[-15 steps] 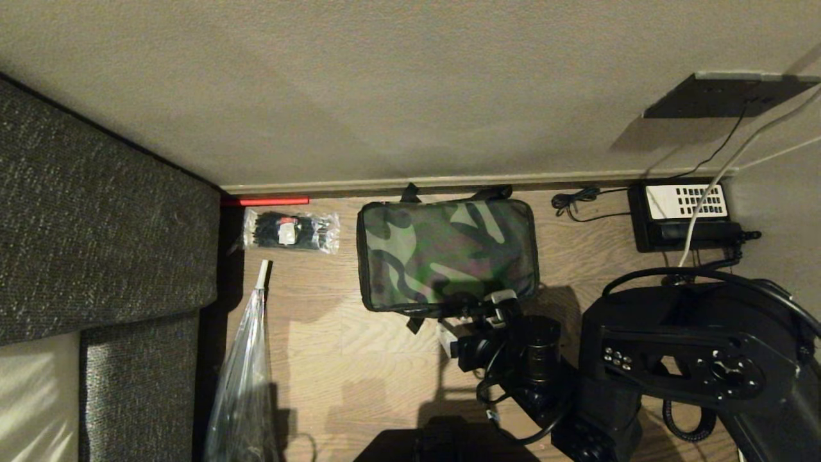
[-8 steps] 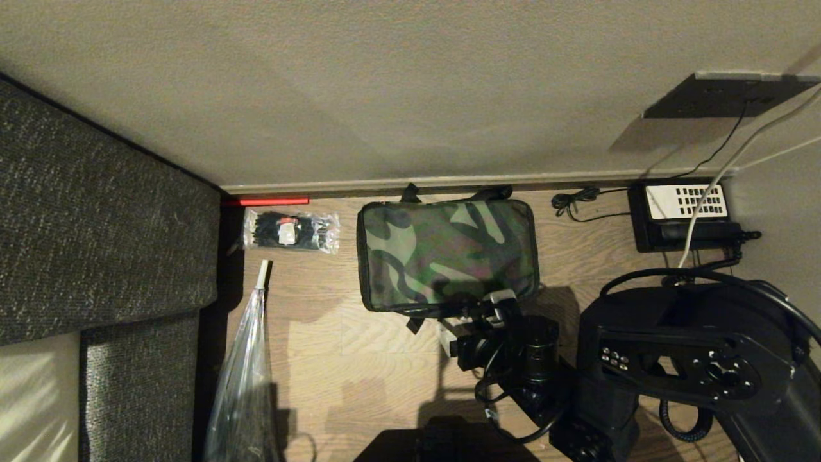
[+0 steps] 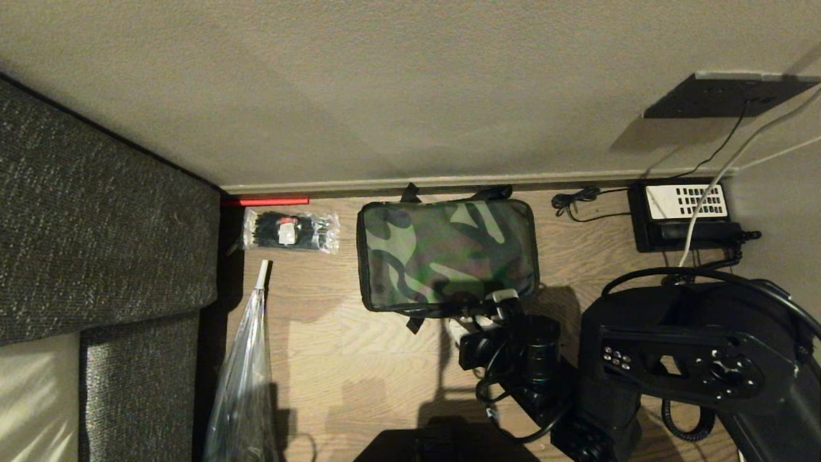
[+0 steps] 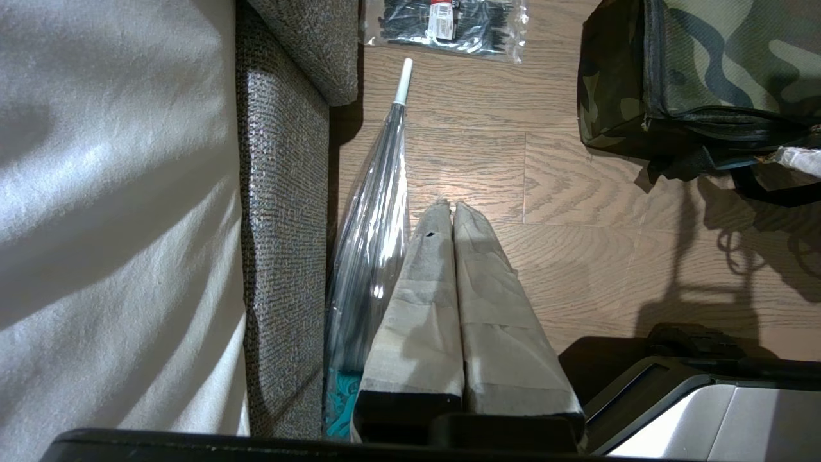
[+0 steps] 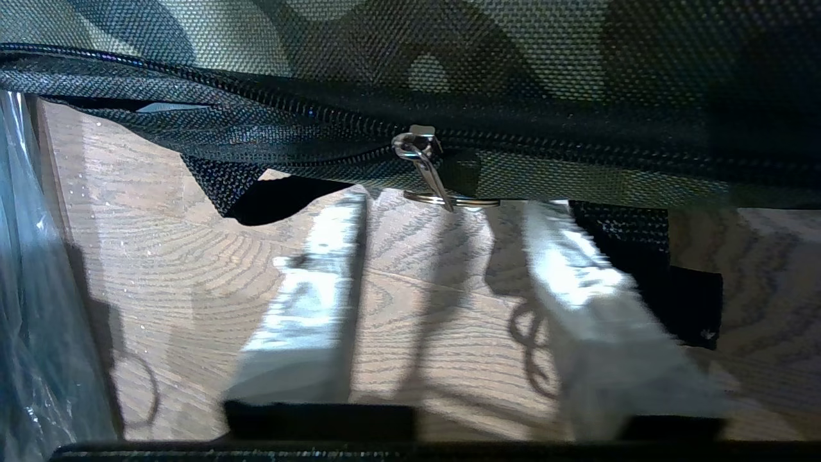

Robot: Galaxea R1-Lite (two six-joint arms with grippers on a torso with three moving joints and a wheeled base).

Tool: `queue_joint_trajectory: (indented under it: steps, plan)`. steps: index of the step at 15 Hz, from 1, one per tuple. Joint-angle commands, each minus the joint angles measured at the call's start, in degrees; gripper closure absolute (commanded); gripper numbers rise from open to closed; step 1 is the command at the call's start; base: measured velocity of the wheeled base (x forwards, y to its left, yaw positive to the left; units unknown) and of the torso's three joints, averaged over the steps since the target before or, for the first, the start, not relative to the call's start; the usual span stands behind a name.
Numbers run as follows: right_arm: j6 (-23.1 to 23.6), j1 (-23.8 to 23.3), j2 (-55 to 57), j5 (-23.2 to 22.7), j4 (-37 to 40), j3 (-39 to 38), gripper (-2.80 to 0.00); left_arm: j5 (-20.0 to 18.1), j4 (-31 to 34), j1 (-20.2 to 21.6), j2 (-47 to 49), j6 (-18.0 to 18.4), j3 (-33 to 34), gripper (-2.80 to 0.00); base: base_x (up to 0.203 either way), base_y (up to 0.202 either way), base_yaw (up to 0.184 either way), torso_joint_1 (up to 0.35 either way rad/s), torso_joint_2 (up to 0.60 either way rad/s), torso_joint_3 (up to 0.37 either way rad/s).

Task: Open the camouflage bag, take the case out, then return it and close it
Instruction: Open the top of the storage box

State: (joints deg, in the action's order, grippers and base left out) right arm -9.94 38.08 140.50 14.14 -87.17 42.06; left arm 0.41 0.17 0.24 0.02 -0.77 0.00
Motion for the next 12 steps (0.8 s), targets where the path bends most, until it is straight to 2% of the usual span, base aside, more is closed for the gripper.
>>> queue_joint_trajectory:
  steps: [1, 7, 12]
  plan:
    - [-0.08, 0.06, 0.13, 0.1, -0.49, 0.13, 0.0, 0.02, 0.01, 0.02, -0.11, -0.02, 0.18, 0.0, 0.0, 0.0, 0.0, 0.0, 0.0, 0.0]
    - [0.02, 0.06, -0.94, 0.09, -0.49, -0.85, 0.0, 0.02, 0.01, 0.02, -0.11, -0.02, 0.18, 0.0, 0.0, 0.0, 0.0, 0.0, 0.0, 0.0]
    - [2.38, -1.52, -7.96, -0.87, -0.49, -6.46, 0.0, 0.02, 0.01, 0.02, -0.02, -0.02, 0.18, 0.0, 0.0, 0.0, 0.0, 0.0, 0.0, 0.0]
